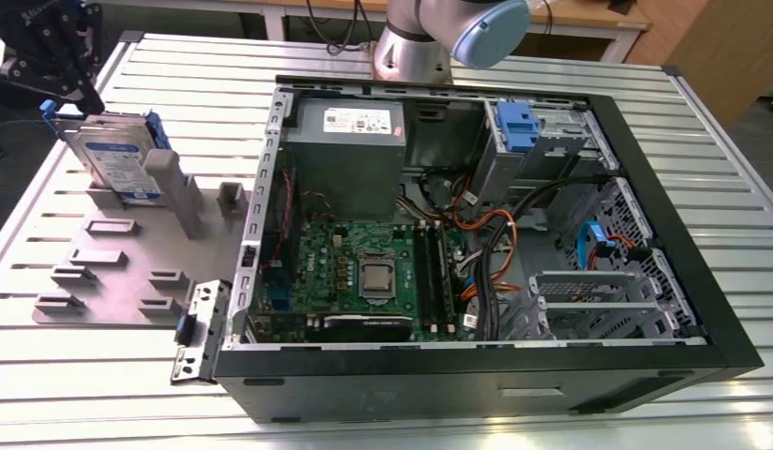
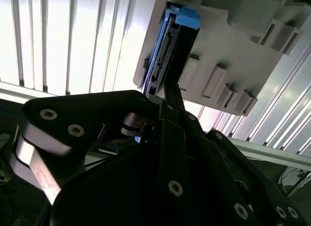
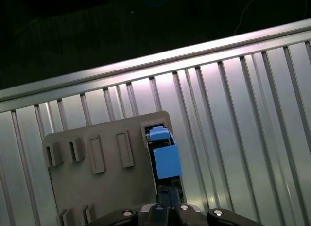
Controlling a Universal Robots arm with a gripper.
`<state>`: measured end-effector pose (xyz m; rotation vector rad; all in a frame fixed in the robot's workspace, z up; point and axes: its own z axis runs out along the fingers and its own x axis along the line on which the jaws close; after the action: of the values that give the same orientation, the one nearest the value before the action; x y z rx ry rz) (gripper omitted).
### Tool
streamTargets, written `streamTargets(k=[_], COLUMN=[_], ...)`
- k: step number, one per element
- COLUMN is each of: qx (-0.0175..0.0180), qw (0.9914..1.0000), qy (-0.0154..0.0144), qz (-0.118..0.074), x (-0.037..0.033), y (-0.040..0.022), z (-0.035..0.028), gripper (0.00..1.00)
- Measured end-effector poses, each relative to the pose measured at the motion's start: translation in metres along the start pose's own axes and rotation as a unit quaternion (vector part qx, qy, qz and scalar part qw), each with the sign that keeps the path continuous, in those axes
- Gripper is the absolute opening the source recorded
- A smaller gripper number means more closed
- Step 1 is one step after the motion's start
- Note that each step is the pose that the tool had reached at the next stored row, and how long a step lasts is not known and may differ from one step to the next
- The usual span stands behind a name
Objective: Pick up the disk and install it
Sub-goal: 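Pick up the disk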
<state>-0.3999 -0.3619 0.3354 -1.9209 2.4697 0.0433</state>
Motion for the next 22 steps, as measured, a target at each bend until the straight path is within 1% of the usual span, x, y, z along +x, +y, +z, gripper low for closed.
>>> streamTargets(k=[8,10,11,13,14,16,18,19,21,22], qx=[-0.0002,-0.0003,-0.0003,-0.0003,-0.0003,-0.0003,-0.0003,-0.0003,-0.0004,-0.0005], qw=[1.0,1.0,1.0,1.0,1.0,1.0,1.0,1.0,0.99999,0.99995], qy=[-0.0007,-0.0009,-0.001,-0.001,-0.001,-0.0011,-0.0011,-0.0011,-0.001,-0.001], qz=[0.0,0.0,0.0,0.0,0.0,0.0,0.0,0.0,-0.005,-0.01], x=[0.0,0.0,0.0,0.0,0.0,0.0,0.0,0.0,0.0,0.0], y=[0.0,0.0,0.0,0.0,0.0,0.0,0.0,0.0,0.0,0.0], z=[0.0,0.0,0.0,0.0,0.0,0.0,0.0,0.0,0.0005,0.001], gripper=[0.11,0.24,0.24,0.35,0.35,0.47,0.47,0.53,0.53,0.53])
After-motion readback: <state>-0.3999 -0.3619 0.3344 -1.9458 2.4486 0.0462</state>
